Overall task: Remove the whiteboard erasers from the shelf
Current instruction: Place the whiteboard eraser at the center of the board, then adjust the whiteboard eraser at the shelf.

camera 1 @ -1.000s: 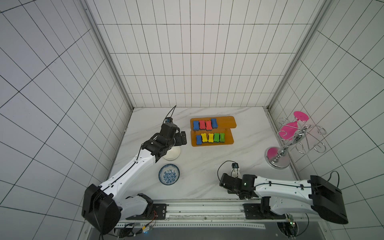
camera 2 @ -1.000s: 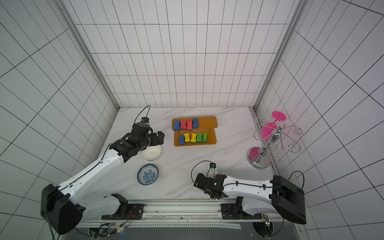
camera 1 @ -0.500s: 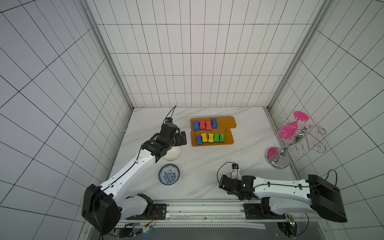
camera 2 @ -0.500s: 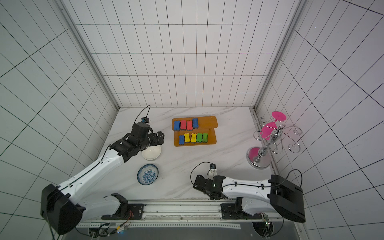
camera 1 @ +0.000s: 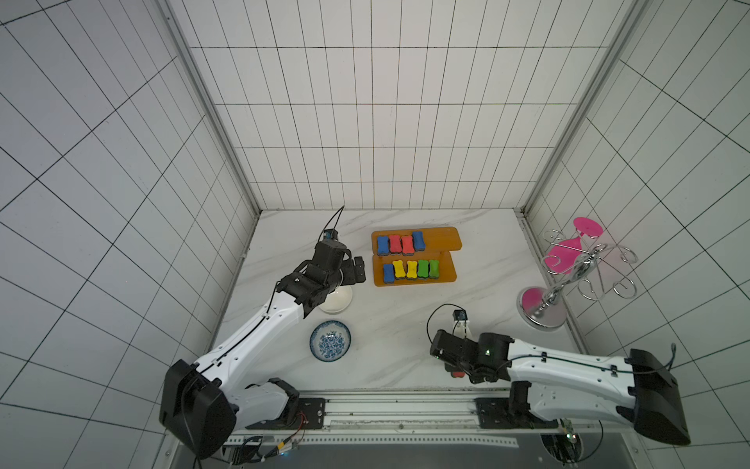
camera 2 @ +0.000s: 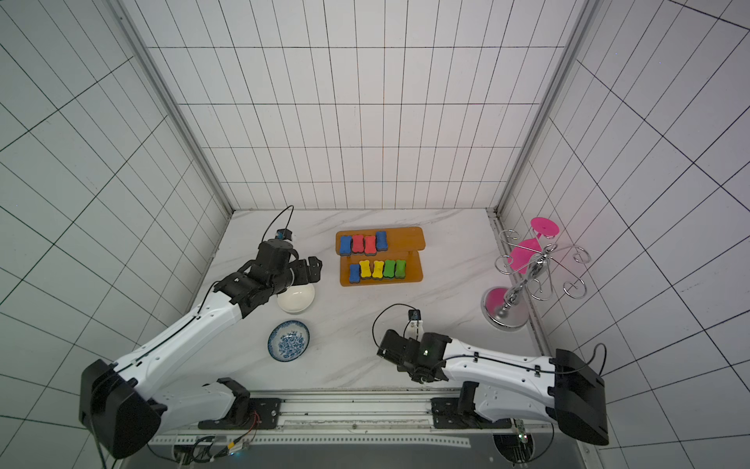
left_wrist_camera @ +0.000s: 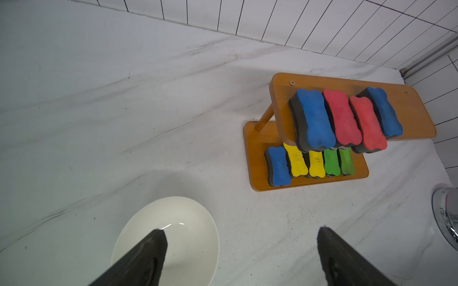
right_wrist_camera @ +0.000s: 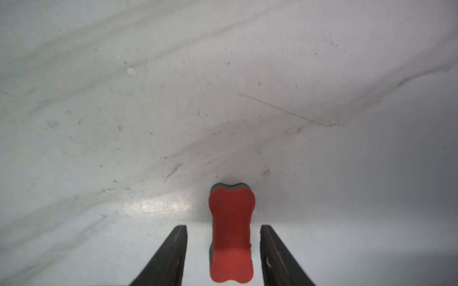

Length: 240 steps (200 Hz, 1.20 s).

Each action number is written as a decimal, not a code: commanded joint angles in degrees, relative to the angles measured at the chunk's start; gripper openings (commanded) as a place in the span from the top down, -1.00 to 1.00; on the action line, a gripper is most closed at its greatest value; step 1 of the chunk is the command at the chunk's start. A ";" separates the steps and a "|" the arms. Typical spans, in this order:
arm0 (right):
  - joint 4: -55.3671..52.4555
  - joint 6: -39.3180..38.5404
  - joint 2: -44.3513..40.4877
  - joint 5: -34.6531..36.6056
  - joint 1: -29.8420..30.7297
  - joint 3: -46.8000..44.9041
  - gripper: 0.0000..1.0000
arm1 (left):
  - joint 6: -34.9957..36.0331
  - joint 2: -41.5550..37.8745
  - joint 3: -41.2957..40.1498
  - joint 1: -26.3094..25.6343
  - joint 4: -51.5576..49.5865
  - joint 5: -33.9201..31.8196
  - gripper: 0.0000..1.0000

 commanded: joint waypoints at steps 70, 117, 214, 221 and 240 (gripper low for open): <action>7.34 -37.73 17.40 -10.00 -27.92 32.56 0.05 | -0.46 6.35 6.83 -0.32 2.65 3.37 -0.93; 10.90 -44.10 30.88 -15.39 -35.55 48.29 0.04 | -1.60 11.30 9.73 -0.54 2.66 4.92 -0.84; 10.68 -49.51 44.74 -19.01 -38.47 61.80 -0.08 | -0.26 13.02 9.84 -0.55 1.84 3.62 -0.85; 10.59 -49.61 45.24 -19.32 -38.51 62.15 -0.08 | -0.33 13.06 9.77 -0.56 1.91 3.63 -0.85; 10.33 -49.72 46.24 -20.33 -38.47 63.12 -0.11 | -0.33 13.18 9.58 -0.55 1.91 3.69 -0.85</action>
